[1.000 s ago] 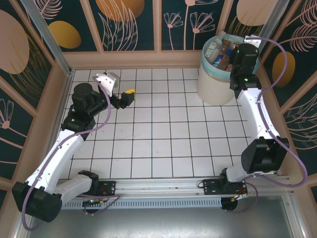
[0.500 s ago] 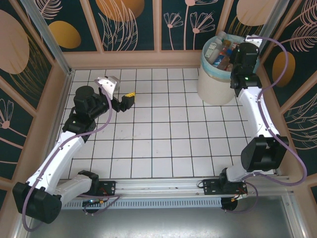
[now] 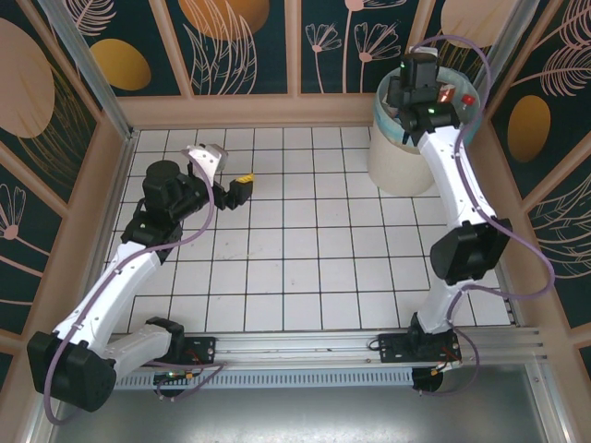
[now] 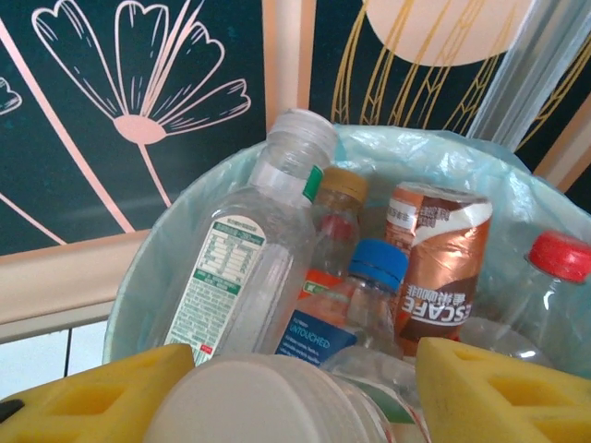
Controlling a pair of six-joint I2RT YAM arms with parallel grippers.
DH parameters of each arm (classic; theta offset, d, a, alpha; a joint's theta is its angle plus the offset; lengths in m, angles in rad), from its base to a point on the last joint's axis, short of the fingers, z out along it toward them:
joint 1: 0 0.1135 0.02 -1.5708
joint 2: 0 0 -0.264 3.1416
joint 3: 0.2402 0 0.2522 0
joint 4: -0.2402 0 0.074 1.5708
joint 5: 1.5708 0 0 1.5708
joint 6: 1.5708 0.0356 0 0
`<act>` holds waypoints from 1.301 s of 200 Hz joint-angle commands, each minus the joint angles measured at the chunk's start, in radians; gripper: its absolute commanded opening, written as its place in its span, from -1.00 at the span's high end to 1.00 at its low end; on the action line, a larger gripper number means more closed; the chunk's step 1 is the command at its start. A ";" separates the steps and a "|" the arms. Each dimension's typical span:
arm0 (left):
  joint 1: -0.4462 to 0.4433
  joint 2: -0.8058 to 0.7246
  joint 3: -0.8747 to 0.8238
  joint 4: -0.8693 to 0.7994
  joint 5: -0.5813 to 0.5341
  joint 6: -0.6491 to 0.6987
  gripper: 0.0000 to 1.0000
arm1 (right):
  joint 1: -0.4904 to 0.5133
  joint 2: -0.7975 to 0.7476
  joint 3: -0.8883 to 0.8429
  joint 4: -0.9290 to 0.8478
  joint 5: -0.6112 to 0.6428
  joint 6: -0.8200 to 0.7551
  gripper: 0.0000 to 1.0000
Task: Put the plastic bottles in the bin
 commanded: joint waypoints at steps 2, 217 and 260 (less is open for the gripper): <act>-0.003 -0.022 -0.020 0.034 -0.010 0.028 -0.79 | 0.006 0.099 0.109 -0.124 0.013 -0.001 -0.33; -0.003 -0.002 -0.039 0.022 -0.028 0.053 -0.79 | 0.000 0.059 0.011 -0.151 0.124 0.018 0.25; -0.003 -0.016 -0.040 0.042 -0.035 0.034 -0.79 | -0.006 -0.005 0.019 -0.109 0.015 0.060 -0.01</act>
